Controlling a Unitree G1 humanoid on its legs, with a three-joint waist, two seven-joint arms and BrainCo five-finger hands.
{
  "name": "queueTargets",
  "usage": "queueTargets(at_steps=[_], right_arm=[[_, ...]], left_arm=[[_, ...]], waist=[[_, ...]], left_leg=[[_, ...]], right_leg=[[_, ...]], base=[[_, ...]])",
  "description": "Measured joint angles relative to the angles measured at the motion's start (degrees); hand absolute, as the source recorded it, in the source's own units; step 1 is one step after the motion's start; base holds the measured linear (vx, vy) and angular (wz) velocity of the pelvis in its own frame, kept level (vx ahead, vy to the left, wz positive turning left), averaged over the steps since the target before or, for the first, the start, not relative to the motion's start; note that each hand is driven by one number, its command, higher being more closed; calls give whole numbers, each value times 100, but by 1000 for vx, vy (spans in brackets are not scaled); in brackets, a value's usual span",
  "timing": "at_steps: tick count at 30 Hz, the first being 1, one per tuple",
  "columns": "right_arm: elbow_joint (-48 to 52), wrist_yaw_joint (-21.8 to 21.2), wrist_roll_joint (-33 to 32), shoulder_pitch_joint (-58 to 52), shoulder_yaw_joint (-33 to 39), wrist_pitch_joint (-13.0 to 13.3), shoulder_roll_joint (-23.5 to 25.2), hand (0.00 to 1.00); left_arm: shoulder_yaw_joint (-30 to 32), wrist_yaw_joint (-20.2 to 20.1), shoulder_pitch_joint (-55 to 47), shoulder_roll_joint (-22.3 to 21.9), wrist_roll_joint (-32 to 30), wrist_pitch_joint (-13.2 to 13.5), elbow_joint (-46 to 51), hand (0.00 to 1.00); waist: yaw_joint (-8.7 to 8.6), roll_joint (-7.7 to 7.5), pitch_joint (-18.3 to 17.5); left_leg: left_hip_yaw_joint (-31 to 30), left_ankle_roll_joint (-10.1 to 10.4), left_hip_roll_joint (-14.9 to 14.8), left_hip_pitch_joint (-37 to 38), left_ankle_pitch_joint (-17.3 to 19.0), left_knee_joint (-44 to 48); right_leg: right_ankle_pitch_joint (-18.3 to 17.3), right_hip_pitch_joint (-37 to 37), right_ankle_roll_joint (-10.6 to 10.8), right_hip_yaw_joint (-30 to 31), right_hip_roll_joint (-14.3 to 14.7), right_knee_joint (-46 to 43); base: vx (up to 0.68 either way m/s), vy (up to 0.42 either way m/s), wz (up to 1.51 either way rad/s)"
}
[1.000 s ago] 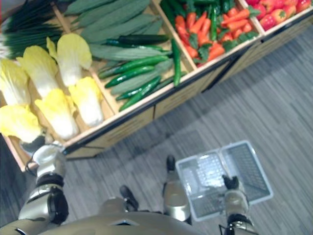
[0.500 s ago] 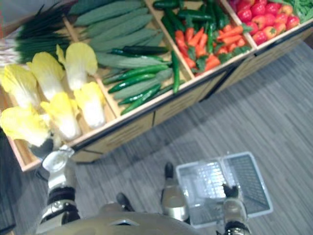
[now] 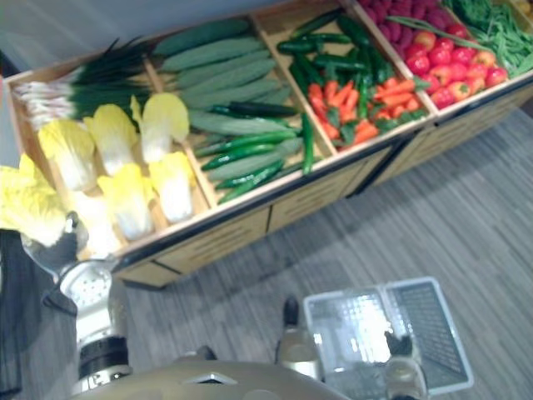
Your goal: Pick vegetable in the basket
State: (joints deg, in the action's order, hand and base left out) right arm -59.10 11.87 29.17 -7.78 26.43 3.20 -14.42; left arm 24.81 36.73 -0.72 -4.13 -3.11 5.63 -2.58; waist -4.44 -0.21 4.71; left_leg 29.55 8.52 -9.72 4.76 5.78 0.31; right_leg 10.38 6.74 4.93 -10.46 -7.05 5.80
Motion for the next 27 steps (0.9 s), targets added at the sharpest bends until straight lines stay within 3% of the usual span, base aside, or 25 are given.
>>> queueTargets(at_steps=[7, 10, 15, 17, 21, 25, 27], right_arm=[[1, -126, -73, 182, 23, 87, -225, 100], [4, -171, -82, 502, -10, 89, -659, 100], [648, -365, -33, 1112, -1272, 213, -1863, 100], [847, -430, -14, 1222, -1628, 270, -2113, 100], [1473, -755, 17, 1510, -2501, 402, -2486, 100], [2558, -971, 17, 1548, -2917, 511, -2755, 100], [3023, -985, 17, 1584, -3133, 598, -2864, 100]], left_arm=[[-753, -321, -358, 90, -615, 14, 993, 100], [-1350, -606, -367, 415, -688, 99, 1223, 100], [-2328, -1300, -349, 1037, -678, 566, 1536, 100], [-2580, -1543, -360, 1219, -566, 676, 1538, 100], [-3394, -2247, -345, 1906, 174, 841, 1618, 100], [-4496, -3277, -42, 2696, 1336, 1048, 2176, 100], [-4880, -3549, 223, 2947, 1619, 1121, 2380, 100]], waist=[[-1, -22, -33], [-9, 4, -32], [-33, 178, -27], [-30, 207, -10], [-11, 224, 4], [-7, 265, 54], [-6, 284, 59]], left_leg=[[263, 6, 12, 189, 38, -8], [582, 22, 25, 388, 111, 17], [1338, 30, 38, 727, 448, 283], [1593, 47, 56, 888, 511, 293], [2271, 144, 87, 1234, 649, 319], [2885, 254, -131, 1371, 947, 845], [3175, 302, -228, 1436, 1003, 1033]], right_leg=[[8, -12, 11, 270, 64, -15], [13, 27, 17, 589, 144, -85], [104, 208, 136, 1522, 344, -179], [138, 204, 149, 1776, 427, -188], [241, 203, 172, 2372, 610, -181], [266, 222, 192, 2741, 822, -232], [266, 266, 192, 2889, 932, -333]], base=[[-25, -26, -20], [-23, -17, -54], [-51, -7, -91], [-49, 13, -79], [-67, 0, -81], [-32, -39, -62], [-6, -52, -52]])
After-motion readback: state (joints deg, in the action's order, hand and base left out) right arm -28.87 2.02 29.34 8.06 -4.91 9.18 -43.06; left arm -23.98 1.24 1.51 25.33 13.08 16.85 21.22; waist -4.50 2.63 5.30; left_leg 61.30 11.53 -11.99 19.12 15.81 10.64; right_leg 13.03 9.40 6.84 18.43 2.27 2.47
